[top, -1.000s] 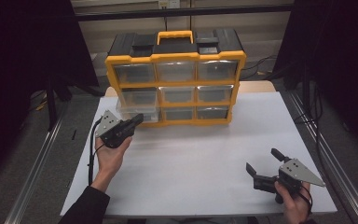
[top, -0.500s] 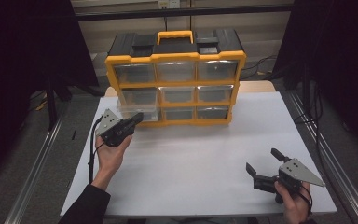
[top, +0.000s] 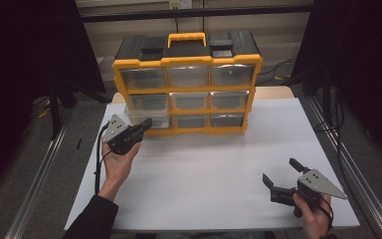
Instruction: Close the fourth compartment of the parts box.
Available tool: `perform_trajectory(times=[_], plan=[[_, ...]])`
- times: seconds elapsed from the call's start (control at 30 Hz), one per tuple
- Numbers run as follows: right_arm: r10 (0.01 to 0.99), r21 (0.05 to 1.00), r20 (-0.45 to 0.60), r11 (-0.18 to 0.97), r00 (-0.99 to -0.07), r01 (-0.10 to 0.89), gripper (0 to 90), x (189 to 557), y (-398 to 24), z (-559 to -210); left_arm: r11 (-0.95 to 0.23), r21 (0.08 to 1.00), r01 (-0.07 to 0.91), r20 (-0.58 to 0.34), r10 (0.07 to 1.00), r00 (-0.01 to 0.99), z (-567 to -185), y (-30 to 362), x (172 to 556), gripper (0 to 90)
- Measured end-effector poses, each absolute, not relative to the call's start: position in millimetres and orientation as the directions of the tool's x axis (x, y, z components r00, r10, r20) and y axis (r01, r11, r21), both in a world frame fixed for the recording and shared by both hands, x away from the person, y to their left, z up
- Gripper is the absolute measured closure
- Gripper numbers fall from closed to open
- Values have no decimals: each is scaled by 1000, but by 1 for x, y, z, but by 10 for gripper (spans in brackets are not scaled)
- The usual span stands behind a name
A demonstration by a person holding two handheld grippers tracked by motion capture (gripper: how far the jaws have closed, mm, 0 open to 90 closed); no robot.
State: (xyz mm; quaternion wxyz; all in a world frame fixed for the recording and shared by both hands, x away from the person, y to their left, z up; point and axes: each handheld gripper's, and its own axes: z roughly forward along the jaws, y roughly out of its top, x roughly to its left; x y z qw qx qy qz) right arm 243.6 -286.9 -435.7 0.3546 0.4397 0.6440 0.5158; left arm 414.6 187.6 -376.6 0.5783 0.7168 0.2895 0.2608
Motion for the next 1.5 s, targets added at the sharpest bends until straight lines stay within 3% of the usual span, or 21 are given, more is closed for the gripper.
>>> perform_trajectory(times=[1.5], plan=[[932, 977, -6, 83, -361, 198, 0, 244, -287, -436, -156, 981, 112, 38, 726, 686, -370, 183, 425, 900]])
